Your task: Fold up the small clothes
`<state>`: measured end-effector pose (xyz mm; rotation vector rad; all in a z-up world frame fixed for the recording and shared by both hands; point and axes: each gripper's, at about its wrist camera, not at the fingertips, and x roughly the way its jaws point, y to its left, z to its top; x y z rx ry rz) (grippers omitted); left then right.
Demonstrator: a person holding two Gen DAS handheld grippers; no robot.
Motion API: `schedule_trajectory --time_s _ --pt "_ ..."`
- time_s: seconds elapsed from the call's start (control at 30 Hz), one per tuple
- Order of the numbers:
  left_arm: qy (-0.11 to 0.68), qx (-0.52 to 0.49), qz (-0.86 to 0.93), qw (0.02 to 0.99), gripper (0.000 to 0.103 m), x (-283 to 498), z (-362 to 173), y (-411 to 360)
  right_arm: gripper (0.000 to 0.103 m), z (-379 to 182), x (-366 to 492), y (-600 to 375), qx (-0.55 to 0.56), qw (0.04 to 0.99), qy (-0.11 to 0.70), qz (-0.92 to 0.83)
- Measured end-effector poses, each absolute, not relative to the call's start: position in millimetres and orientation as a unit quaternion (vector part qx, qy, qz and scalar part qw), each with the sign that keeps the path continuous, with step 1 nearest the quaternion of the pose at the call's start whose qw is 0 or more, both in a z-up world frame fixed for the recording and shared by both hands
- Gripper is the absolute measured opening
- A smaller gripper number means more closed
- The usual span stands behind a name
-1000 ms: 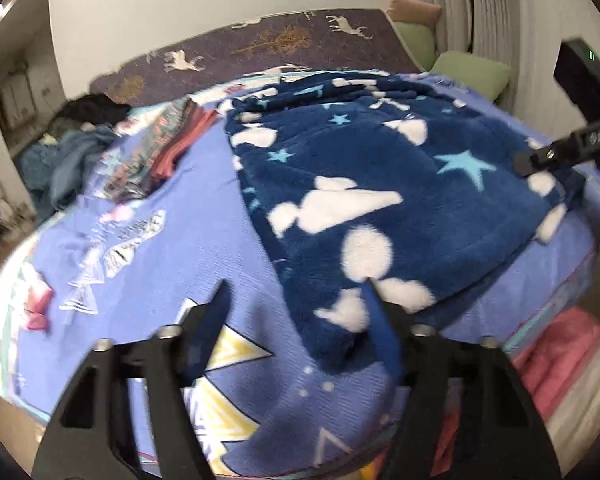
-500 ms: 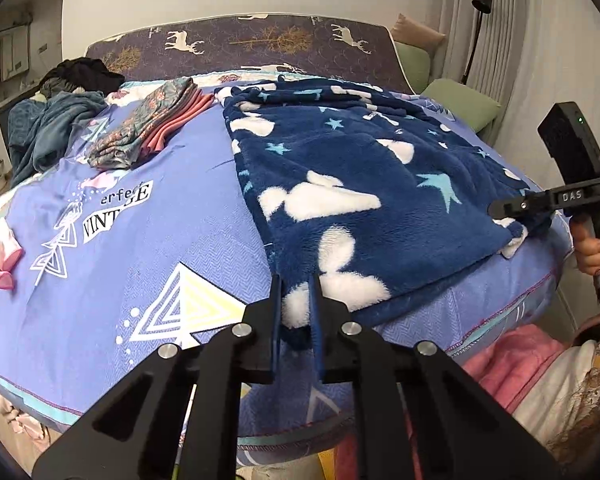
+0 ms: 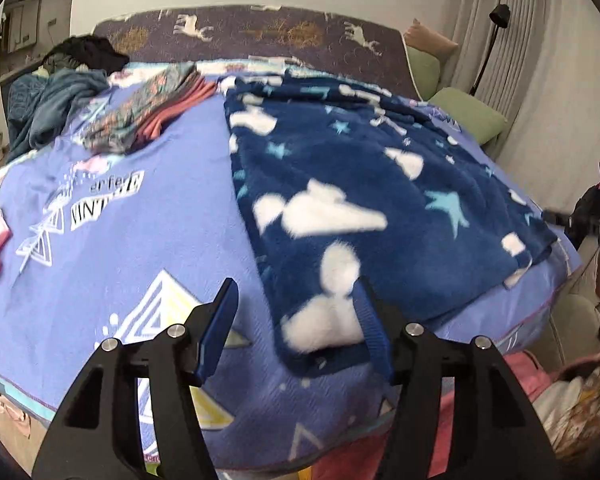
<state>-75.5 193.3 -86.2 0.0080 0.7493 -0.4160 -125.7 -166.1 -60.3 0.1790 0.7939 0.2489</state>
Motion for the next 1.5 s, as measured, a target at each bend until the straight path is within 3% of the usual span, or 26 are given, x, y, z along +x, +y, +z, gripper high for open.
schedule_trajectory --time_s 0.17,0.33,0.4,0.43,0.5,0.53,0.57,0.77,0.87,0.97,1.23,1.3,1.33,1.37,1.4,1.5 --pt "0.322 0.025 -0.233 0.917 0.060 -90 -64 173 0.025 -70 -138 -87 -0.045 0.892 0.373 0.252" --pt "0.312 0.058 -0.267 0.910 0.060 -95 -63 146 0.028 -91 -141 -36 -0.195 0.874 0.361 0.260" --pt "0.319 0.060 -0.267 0.907 0.060 -91 -67 142 0.034 -95 -139 -33 -0.205 0.873 0.364 0.253" --pt "0.323 0.056 -0.267 0.906 0.060 -90 -68 142 0.044 -98 -137 -32 -0.208 0.869 0.368 0.255" --pt "0.325 0.048 -0.267 0.906 0.060 -87 -69 145 0.046 -102 -139 -31 -0.219 0.865 0.372 0.255" --pt "0.325 0.047 -0.266 0.906 0.060 -87 -69 146 0.038 -104 -143 -30 -0.227 0.866 0.367 0.253" --pt "0.324 0.047 -0.263 0.908 0.060 -86 -69 148 0.015 -104 -142 -30 -0.229 0.869 0.363 0.247" --pt "0.316 0.028 -0.241 0.917 0.060 -83 -61 166 0.009 -72 -124 -61 -0.034 0.872 0.375 0.312" --pt "0.316 0.015 -0.239 0.918 0.060 -80 -60 175 0.010 -73 -128 -47 -0.041 0.868 0.371 0.328" --pt "0.333 0.016 -0.223 0.916 0.060 -74 -67 181 0.012 -102 -119 -36 -0.070 0.854 0.417 0.304" --pt "0.384 0.001 -0.214 0.898 0.063 -65 -92 191 0.051 -70 -123 -94 0.070 0.851 0.402 0.330" --pt "0.391 -0.009 -0.216 0.895 0.063 -63 -96 193 0.052 -73 -109 -98 0.121 0.841 0.409 0.334" --pt "0.395 -0.016 -0.216 0.892 0.059 -62 -99 194 0.051 -77 -97 -99 0.152 0.833 0.415 0.333" --pt "0.397 -0.024 -0.218 0.891 0.044 -62 -101 196 0.029 -80 -88 -98 0.168 0.828 0.421 0.331" --pt "0.400 -0.037 -0.231 0.886 0.014 -61 -103 197 0.005 -88 -75 -93 0.182 0.818 0.437 0.326" --pt "0.391 -0.073 -0.219 0.891 0.012 -65 -100 211 0.005 -88 -72 -88 0.206 0.805 0.440 0.339"
